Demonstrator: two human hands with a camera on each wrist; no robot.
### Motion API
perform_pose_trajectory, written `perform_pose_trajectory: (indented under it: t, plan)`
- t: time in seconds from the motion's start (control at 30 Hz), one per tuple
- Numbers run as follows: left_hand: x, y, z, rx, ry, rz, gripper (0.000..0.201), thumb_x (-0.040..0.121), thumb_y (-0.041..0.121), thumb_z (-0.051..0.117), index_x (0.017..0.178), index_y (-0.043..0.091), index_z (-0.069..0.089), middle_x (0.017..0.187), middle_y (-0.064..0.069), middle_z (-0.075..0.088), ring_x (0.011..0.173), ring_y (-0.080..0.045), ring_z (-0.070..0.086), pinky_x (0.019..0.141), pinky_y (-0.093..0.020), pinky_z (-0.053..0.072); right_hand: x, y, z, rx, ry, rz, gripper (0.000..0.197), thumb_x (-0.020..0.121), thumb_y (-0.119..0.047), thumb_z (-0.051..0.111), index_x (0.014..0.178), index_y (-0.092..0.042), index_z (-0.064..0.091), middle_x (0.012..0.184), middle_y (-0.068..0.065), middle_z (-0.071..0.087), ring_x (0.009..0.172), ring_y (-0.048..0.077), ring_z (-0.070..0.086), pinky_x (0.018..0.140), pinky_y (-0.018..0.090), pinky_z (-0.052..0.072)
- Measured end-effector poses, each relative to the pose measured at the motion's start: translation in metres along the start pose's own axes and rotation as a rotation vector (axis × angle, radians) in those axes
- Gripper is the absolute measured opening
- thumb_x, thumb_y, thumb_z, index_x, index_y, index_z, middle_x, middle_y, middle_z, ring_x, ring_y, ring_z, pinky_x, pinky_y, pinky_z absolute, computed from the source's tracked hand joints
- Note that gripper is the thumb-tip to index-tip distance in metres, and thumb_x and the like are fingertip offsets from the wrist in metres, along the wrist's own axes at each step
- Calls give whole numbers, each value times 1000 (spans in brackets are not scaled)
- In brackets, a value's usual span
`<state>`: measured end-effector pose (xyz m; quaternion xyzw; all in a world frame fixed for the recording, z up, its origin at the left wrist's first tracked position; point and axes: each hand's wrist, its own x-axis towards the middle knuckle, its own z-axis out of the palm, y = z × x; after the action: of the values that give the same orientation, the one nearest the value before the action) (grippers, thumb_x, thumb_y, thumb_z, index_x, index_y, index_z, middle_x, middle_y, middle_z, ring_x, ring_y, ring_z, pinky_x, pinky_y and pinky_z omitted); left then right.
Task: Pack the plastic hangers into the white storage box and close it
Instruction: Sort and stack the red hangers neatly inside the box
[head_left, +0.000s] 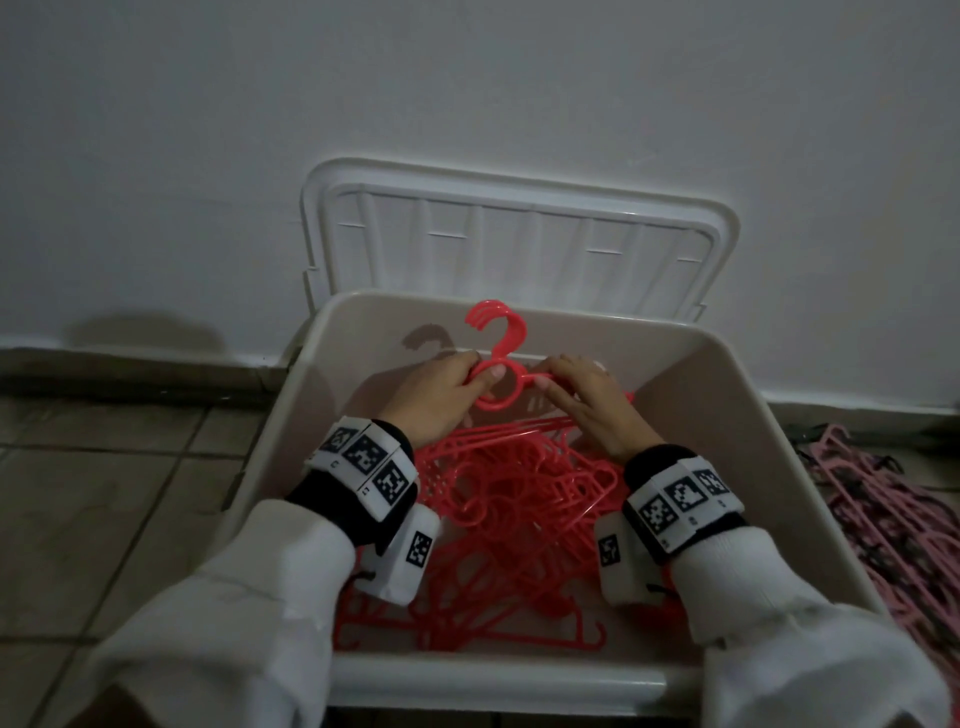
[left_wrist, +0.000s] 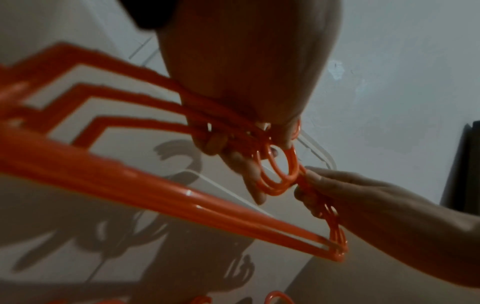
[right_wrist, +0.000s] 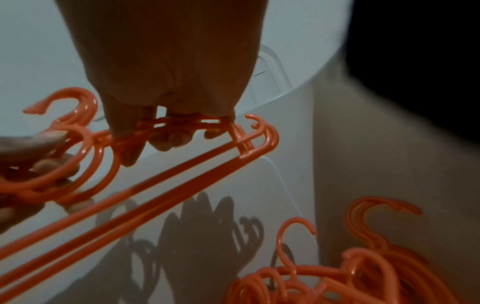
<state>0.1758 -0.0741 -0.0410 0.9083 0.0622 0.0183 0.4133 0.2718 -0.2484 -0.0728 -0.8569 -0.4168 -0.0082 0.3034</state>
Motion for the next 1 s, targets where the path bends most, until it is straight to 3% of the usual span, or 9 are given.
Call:
perform_pose_trajectory:
  t: [0.17, 0.27, 0.37, 0.57, 0.67, 0.73, 0.83, 0.9, 1.0]
  plan:
    - [-3, 3, -3, -25, -52, -74, 36, 98, 41, 39, 110, 17, 63, 96, 4, 63, 89, -13, 58, 77, -25, 40, -2, -6, -2, 92, 38, -57, 28, 91, -32, 46, 102, -15, 65, 88, -10, 62, 83, 4, 58, 77, 22, 42]
    - [-5, 7, 0, -279, -90, -172, 29, 98, 26, 39, 75, 21, 55, 58, 11, 44, 56, -6, 38, 53, -18, 31, -3, -3, -3, 45, 129, -69, 24, 89, -28, 51, 99, -12, 67, 91, -4, 62, 86, 16, 61, 78, 33, 48]
    - [-5, 10, 0, -411, -142, -177, 35, 95, 16, 37, 60, 20, 37, 34, 15, 41, 42, -2, 36, 48, -21, 25, -2, -1, -4, -96, 158, -116, 27, 88, -33, 51, 101, -19, 70, 92, 1, 60, 86, 21, 53, 74, 43, 43]
    - [-5, 8, 3, -520, -187, -180, 37, 89, 39, 46, 54, 25, 46, 34, 15, 41, 50, -10, 30, 51, -23, 22, -4, -16, -7, -88, 105, -21, 38, 85, -53, 42, 106, -34, 68, 80, -19, 54, 83, 7, 39, 66, 28, 13]
    - [-1, 5, 5, -580, -201, -188, 44, 81, 52, 47, 47, 24, 51, 36, 13, 43, 47, -12, 32, 52, -22, 21, -4, -22, -7, -37, 88, 23, 32, 83, -47, 45, 100, -32, 68, 81, -36, 49, 79, 0, 40, 68, 28, 13]
    - [-1, 6, 4, -604, -243, -166, 51, 84, 51, 46, 42, 26, 54, 37, 13, 45, 37, -7, 38, 48, -19, 23, -3, -21, -8, 24, 50, 35, 30, 84, -44, 49, 98, -28, 70, 86, -34, 53, 77, -9, 43, 76, 31, 21]
    - [1, 6, 5, -663, -275, -109, 45, 88, 50, 45, 53, 24, 56, 43, 7, 44, 30, -3, 33, 34, -14, 25, -2, -18, -13, 64, -6, 79, 18, 90, -30, 58, 100, -25, 71, 79, -26, 57, 77, -22, 43, 84, 38, 28]
    - [1, 8, 4, -708, -297, -100, 42, 89, 47, 46, 65, 16, 59, 49, -2, 42, 30, -7, 29, 31, -14, 24, -1, -15, -15, 66, -36, 132, 16, 89, -26, 59, 99, -28, 71, 70, -21, 54, 74, -11, 45, 88, 37, 28]
    - [2, 8, 4, -797, -266, -151, 39, 95, 30, 31, 82, 3, 56, 58, -9, 48, 29, -8, 33, 28, -15, 27, 1, -12, -14, 117, -42, 151, 12, 86, -34, 60, 82, -44, 66, 88, -18, 65, 85, 0, 51, 99, 49, 31]
